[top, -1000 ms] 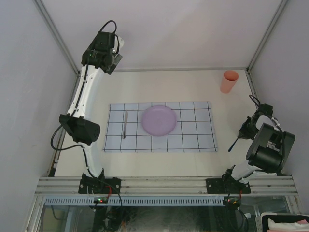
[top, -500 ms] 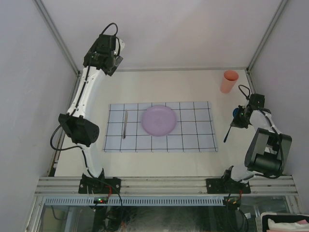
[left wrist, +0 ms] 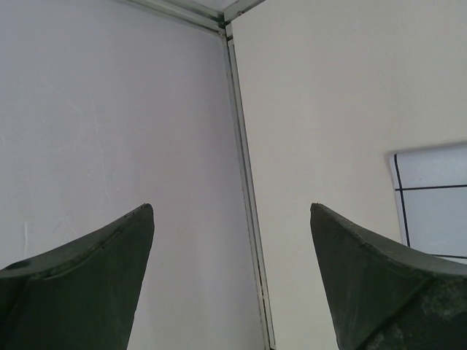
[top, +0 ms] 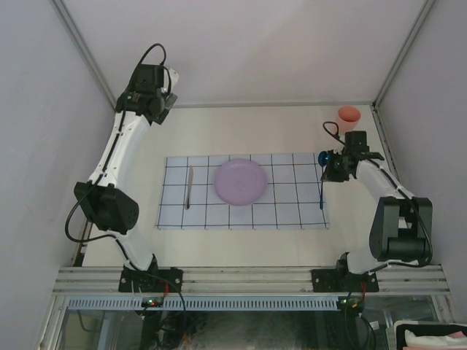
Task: Set the dinner table for one person
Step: Place the spoon on the napkin.
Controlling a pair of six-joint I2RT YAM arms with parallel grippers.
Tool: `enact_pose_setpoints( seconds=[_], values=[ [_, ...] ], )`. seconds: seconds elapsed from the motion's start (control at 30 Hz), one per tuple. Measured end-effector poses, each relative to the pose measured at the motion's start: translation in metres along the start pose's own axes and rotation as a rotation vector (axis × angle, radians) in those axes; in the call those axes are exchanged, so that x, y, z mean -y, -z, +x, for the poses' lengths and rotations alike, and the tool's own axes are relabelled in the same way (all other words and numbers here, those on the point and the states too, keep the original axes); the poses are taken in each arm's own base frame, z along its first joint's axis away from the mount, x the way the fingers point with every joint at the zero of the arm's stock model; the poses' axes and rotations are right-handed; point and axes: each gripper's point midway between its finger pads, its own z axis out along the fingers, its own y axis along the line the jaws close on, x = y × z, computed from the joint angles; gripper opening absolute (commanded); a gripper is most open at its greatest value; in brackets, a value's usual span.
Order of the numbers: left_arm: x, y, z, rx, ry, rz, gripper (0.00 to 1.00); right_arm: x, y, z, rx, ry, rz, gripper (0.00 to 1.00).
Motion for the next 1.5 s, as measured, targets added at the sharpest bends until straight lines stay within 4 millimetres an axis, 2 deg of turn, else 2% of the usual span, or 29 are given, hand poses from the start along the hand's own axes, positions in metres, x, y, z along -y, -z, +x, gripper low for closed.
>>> enact_pose_setpoints(
  seconds=[0.17, 0.3, 0.43, 0.53, 0.77, 0.97, 1.23, 1.5],
  values=[
    [-0.012, 0.009, 0.022, -0.025, 0.049, -0.009, 0.98, -0.027, -0.016, -0.02, -0.038, 0.085, -0.034, 0.0],
    [-0.024, 0.014, 0.037, -0.049, 0.106, -0.001, 0.98, -0.054, -0.033, -0.042, -0.05, 0.17, -0.061, 0.0],
    [-0.035, 0.016, 0.055, -0.079, 0.165, -0.004, 0.98, -0.079, -0.049, -0.054, -0.059, 0.222, -0.092, 0.0],
    [-0.037, 0.017, 0.064, -0.099, 0.176, -0.007, 0.98, -0.09, -0.06, -0.045, -0.095, 0.24, -0.106, 0.0],
    [-0.031, 0.02, 0.066, -0.095, 0.191, 0.013, 0.97, -0.106, -0.071, -0.011, -0.179, 0.231, -0.123, 0.0],
    [-0.027, 0.023, 0.069, -0.091, 0.197, 0.03, 0.96, -0.113, -0.072, -0.005, -0.188, 0.2, -0.109, 0.0],
    [-0.026, 0.025, 0.07, -0.088, 0.196, 0.036, 0.96, -0.112, -0.071, 0.02, -0.232, 0.14, -0.065, 0.0],
    [-0.021, 0.03, 0.08, -0.098, 0.19, 0.043, 0.96, -0.102, -0.053, 0.046, -0.244, 0.12, -0.04, 0.0]
  ],
)
